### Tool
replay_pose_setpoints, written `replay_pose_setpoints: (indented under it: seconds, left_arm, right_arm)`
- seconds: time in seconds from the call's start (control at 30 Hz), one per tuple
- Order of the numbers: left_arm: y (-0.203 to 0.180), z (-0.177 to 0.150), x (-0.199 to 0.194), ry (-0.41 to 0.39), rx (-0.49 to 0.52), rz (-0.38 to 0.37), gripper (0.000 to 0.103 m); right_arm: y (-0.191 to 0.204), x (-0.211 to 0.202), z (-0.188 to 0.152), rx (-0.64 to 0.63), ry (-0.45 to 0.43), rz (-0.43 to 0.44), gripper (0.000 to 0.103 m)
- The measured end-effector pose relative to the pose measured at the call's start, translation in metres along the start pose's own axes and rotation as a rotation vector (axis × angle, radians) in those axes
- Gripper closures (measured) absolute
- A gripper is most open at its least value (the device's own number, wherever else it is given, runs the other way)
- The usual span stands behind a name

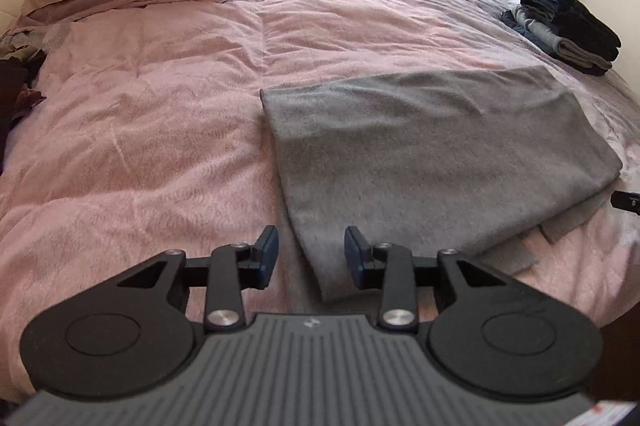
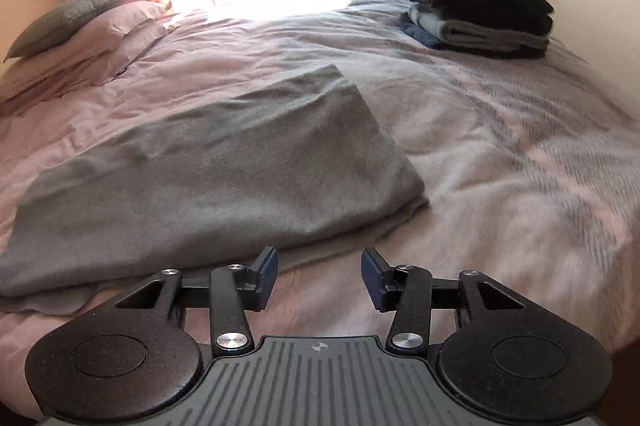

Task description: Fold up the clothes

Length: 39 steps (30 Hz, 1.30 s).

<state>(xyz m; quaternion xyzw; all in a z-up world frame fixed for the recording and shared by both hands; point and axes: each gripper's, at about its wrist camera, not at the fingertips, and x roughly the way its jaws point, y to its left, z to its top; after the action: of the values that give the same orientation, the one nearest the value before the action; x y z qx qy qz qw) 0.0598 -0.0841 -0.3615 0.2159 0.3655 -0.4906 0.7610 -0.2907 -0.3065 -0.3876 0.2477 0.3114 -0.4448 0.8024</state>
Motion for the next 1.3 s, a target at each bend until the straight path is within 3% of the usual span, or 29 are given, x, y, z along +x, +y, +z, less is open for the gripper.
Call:
replay_pose_setpoints:
  seconds: [0.1, 0.47, 1.03, 1.1, 1.2, 1.3]
  left_arm:
    - [-0.009, -0.015, -0.026, 0.005, 0.018, -0.036, 0.062]
    - [-0.037, -0.053, -0.086, -0.043, 0.054, -0.011, 0.056]
    - [-0.04, -0.054, -0.097, -0.067, 0.07, 0.015, 0.046]
    - [-0.026, -0.051, -0.089, -0.066, 0.014, -0.042, 0.034]
    - [0.014, -0.051, -0.069, -0.056, -0.191, -0.2, 0.033]
    - [0.049, -0.052, -0.038, -0.032, -0.393, -0.283, 0.038]
  right_arm:
    - [0.005, -0.033, -0.013, 0.038, -0.029, 0.078, 0.056]
    - [0.024, -0.096, -0.046, 0.021, -0.065, 0.155, 0.055]
    - [0.007, -0.101, -0.053, 0.048, -0.07, 0.148, 0.055]
    - [0.001, -0.095, -0.052, 0.059, -0.064, 0.141, 0.055]
    - [-0.011, -0.085, -0.051, 0.088, -0.049, 0.124, 0.055]
    - [-0.024, -0.073, -0.047, 0.127, -0.034, 0.098, 0.055]
